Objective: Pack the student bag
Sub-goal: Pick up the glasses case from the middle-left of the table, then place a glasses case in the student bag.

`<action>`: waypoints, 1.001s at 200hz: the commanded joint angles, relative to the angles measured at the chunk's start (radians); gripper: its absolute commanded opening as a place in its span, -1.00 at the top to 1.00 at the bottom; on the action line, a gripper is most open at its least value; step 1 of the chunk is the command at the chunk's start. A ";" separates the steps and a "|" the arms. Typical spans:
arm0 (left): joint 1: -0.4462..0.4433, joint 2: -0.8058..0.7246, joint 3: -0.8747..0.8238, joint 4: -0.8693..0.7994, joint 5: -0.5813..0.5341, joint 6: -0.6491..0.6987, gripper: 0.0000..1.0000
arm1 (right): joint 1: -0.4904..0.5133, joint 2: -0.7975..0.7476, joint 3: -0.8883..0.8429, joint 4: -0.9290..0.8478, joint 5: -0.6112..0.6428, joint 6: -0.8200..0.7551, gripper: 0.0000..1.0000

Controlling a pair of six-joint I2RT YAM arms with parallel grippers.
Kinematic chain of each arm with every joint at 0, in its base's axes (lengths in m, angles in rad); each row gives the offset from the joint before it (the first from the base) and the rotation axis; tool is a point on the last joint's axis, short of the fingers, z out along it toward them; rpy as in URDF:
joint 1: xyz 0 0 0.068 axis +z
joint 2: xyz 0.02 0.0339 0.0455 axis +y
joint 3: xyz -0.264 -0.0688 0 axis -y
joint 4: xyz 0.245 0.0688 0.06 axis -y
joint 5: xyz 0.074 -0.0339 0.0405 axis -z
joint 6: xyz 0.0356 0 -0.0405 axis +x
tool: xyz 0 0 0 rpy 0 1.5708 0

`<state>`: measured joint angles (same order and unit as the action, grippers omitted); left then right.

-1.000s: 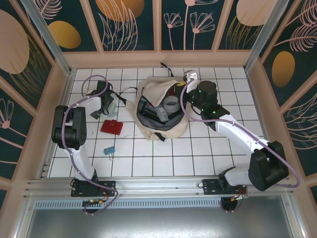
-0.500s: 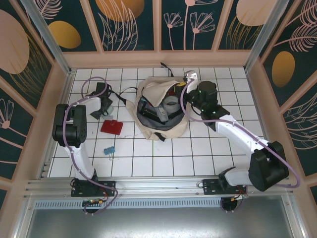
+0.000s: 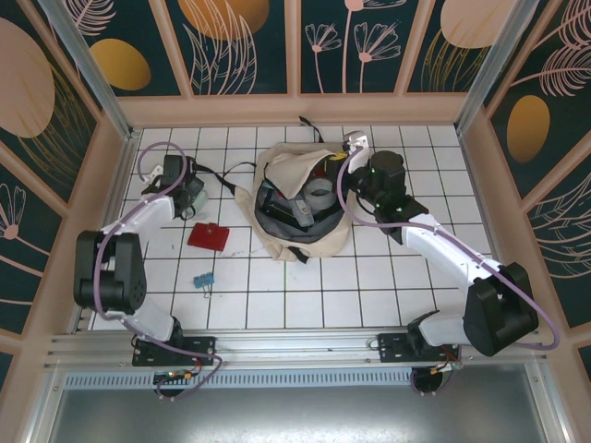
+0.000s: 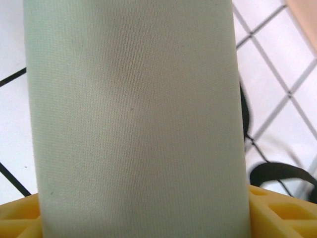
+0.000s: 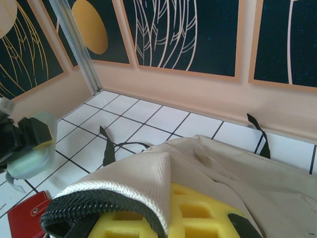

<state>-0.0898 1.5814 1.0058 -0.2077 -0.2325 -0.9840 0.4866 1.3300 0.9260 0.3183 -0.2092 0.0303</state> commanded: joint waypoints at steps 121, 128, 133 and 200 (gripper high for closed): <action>-0.474 -0.230 -0.040 -0.154 0.336 0.336 -0.39 | 0.017 -0.063 -0.005 0.140 -0.013 0.033 1.00; -0.493 -0.227 -0.040 -0.159 0.353 0.344 -0.39 | 0.017 -0.063 -0.005 0.139 -0.012 0.033 1.00; -0.506 -0.222 -0.039 -0.162 0.363 0.348 -0.39 | 0.017 -0.062 -0.004 0.139 -0.012 0.033 1.00; -0.689 -0.115 0.119 -0.153 0.396 0.393 -0.36 | 0.018 -0.072 -0.007 0.137 -0.010 0.034 1.00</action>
<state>-0.7345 1.4220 1.0412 -0.3664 0.1326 -0.6304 0.4904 1.3262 0.9199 0.3340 -0.2058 0.0414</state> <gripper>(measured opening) 0.682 0.070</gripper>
